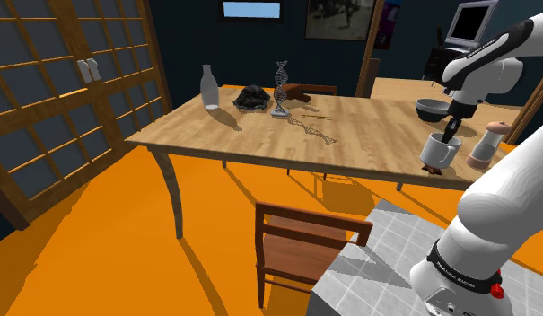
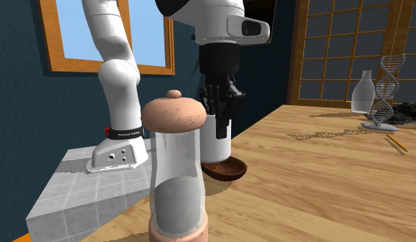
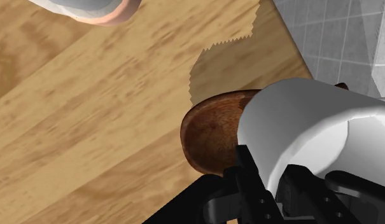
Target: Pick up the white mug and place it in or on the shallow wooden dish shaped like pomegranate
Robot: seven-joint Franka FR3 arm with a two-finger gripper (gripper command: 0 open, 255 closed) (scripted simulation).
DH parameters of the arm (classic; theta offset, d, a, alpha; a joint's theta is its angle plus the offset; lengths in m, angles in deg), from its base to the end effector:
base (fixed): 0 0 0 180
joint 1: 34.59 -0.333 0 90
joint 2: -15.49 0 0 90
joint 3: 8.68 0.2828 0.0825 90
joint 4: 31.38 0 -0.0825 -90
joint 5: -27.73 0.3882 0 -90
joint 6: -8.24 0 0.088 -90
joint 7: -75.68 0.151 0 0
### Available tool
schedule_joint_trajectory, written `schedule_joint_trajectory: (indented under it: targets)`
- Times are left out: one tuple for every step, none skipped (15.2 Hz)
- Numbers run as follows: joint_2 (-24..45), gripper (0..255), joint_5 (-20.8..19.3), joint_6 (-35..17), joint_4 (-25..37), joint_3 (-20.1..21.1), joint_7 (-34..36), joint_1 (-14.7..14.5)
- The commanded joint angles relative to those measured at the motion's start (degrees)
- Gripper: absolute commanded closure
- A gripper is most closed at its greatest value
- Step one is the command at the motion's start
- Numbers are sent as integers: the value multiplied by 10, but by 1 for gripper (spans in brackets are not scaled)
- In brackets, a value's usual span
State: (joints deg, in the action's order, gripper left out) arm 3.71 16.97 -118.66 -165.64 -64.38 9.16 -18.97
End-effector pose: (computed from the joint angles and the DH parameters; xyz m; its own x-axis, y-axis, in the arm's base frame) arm 0.1561 -0.4687 0.2995 0.9990 0.0402 0.0179 0.0403 -0.9992 -0.0085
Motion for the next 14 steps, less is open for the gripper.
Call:
schedule_joint_trajectory:
  targets:
    - [1, 255, 1, 0, 0, 0, 0, 0]
    - [1, 255, 1, 0, 0, 0, 0, 0]
    - [1, 255, 1, 0, 0, 0, 0, 0]
    - [1, 0, 1, 0, 0, 0, 0, 0]
    - [1, 0, 1, 0, 0, 0, 0, 0]
    - [1, 0, 1, 0, 0, 0, 0, 0]
    - [1, 0, 1, 0, 0, 0, 0, 0]
    - [1, 0, 1, 0, 0, 0, 0, 0]
    - [1, 0, 1, 0, 0, 0, 0, 0]
    - [-15, 0, -11, 21, 11, 9, 9, 5]
    - [-29, 0, -19, 43, 22, 17, 16, 9]
    - [-41, 0, -26, 65, 33, 26, 22, 13]
    - [-49, 0, -30, 81, 43, 33, 26, 15]
    - [-49, 0, -30, 81, 43, 33, 26, 16]
